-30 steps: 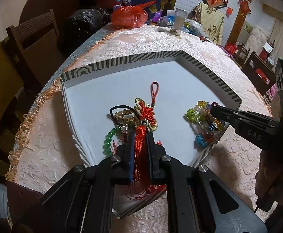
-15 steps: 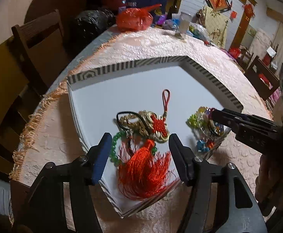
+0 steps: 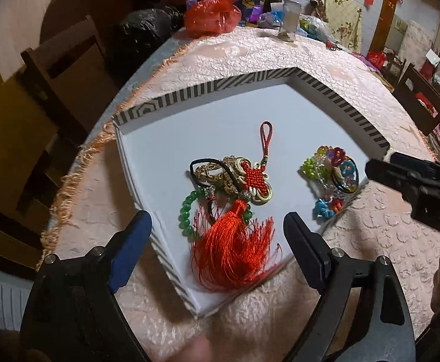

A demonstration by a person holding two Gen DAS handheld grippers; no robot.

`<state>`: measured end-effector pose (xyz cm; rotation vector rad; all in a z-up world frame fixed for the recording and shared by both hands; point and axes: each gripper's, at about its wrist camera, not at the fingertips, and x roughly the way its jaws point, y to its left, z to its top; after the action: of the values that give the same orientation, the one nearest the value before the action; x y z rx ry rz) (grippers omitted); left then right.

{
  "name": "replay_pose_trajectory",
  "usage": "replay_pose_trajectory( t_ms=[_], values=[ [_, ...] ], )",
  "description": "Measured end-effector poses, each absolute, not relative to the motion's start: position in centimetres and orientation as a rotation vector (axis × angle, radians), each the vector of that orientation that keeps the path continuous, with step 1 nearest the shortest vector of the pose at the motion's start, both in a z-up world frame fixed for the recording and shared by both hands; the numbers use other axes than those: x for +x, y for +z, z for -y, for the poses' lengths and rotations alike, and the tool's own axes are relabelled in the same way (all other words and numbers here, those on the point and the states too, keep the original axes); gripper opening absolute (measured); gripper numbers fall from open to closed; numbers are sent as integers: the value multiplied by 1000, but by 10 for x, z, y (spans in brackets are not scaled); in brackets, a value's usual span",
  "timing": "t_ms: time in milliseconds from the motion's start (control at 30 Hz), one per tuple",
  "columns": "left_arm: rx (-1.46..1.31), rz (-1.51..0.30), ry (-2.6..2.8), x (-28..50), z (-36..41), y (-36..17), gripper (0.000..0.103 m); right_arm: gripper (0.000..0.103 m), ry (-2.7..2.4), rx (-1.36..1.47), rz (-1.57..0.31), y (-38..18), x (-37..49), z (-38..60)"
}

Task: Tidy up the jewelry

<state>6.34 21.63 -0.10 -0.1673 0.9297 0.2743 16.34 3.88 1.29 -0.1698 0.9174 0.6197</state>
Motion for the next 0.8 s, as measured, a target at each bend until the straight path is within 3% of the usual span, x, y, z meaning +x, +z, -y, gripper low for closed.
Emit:
replay_pose_trajectory(
  t_ms=[800],
  values=[
    [-110,-876,284,-12,-155,51,89,64,616,-281,-905,54,73,21]
  ],
)
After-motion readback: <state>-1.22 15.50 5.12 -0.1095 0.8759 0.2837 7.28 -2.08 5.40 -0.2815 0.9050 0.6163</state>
